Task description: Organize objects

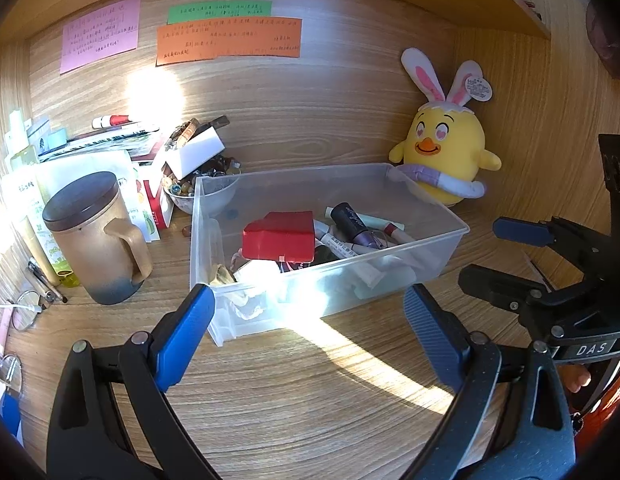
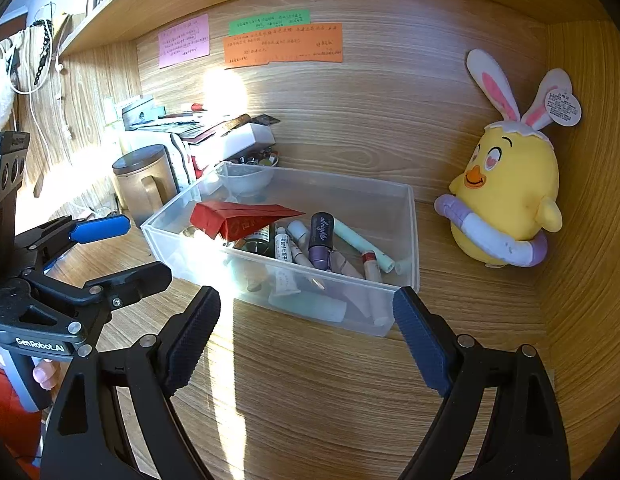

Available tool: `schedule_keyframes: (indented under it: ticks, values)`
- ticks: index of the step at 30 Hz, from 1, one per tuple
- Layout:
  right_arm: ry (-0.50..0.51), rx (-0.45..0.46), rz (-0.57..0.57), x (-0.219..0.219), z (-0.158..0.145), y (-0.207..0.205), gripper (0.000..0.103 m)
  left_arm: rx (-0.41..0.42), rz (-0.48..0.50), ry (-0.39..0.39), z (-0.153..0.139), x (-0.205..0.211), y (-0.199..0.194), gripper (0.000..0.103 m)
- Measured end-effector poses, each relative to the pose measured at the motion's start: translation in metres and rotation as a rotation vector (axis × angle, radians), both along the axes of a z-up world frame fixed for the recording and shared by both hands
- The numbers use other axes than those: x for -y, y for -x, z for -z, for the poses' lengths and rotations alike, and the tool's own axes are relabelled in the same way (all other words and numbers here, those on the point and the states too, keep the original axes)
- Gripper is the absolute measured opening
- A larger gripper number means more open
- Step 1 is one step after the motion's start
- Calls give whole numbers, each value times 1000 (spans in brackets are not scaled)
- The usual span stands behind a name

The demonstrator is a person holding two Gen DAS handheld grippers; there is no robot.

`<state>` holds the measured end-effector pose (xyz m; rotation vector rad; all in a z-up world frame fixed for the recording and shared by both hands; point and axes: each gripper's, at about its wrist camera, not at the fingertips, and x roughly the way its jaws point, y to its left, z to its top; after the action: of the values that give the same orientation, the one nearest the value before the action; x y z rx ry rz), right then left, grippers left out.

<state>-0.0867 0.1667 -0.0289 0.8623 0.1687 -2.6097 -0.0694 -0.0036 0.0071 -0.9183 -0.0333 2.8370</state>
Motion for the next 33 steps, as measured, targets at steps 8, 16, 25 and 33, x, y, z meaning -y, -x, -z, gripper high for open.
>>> schedule_keyframes:
  ticks: [8, 16, 25, 33]
  values:
    - [8, 5, 1, -1, 0, 0, 87, 2, 4, -6, -1, 1, 0, 97]
    - [12, 3, 0, -2, 0, 0, 87, 0, 6, -5, -3, -1, -1, 97]
    - [16, 7, -2, -2, 0, 0, 87, 0, 10, -8, -3, -1, -1, 97]
    - [16, 9, -3, -2, 0, 0, 87, 1, 9, -14, -4, -2, -1, 97]
